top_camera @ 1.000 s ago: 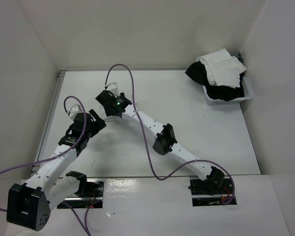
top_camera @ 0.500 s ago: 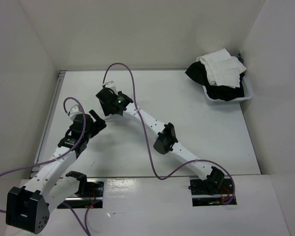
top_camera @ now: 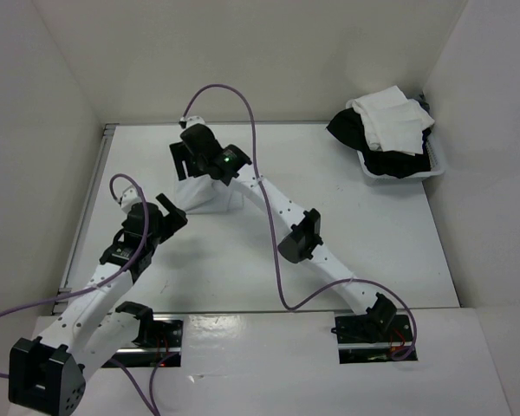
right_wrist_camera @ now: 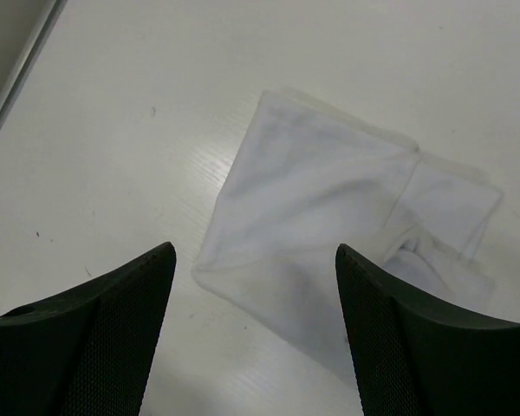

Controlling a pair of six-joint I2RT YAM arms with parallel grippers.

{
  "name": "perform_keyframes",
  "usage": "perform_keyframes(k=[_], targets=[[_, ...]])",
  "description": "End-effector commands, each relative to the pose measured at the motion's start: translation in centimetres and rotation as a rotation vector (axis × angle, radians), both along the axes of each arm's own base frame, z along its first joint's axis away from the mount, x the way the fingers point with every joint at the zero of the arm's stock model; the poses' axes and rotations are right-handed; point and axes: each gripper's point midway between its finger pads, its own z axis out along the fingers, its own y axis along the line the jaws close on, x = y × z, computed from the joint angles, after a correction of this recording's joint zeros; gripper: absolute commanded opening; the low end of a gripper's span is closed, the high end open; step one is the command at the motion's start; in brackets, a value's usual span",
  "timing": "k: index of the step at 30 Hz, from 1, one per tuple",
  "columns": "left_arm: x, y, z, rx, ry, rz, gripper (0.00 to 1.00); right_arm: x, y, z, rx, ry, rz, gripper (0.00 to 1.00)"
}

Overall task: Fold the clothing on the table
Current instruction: Fold the skirt

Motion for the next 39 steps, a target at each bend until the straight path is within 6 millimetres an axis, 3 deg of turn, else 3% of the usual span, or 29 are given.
perform_keyframes(k=[1, 4, 6, 8, 16, 20, 29, 35, 39], targets=[[-0.3, -0.3, -0.3, 0.005, -0.009, -0.023, 1.00, 1.3, 0.5, 5.4, 0.145, -0.071, 0.050, 0.79], [-0.3, -0.4, -0.4, 0.008, -0.007, -0.035, 1.00, 1.2, -0.6, 5.2, 0.106, -0.061, 0.016, 0.79], [-0.3, -0.4, -0.4, 0.008, -0.007, -0.035, 1.00, 0.7, -2.3, 5.4, 0.055, -0.038, -0.029, 0.79], [-0.4, -0.7, -0.4, 0.008, -0.007, -0.044, 1.00, -0.1, -3.7, 3.7, -0.014, 0.017, -0.049, 0.79], [-0.4, -0.3, 0.0, 0.010, -0.010, -0.024, 1.00, -1.8, -6.0, 1.8, -0.090, 0.126, -0.119, 0.79], [-0.4, -0.3, 0.2, 0.010, -0.010, -0.024, 1.00, -2.2, -5.5, 1.8, -0.065, 0.152, -0.103, 0.79], [-0.3, -0.6, 0.6, 0.008, -0.019, -0.033, 1.00, -3.3, -2.3, -3.9, -0.046, 0.264, 0.030, 0.79], [-0.5, -0.6, 0.4, 0.018, -0.009, -0.038, 1.00, -2.4, -1.3, -4.8, 0.041, 0.315, 0.073, 0.79], [-0.5, -0.5, 0.4, 0.027, -0.009, -0.044, 1.00, -2.2, -2.5, -6.1, 0.012, 0.355, 0.020, 0.78]])
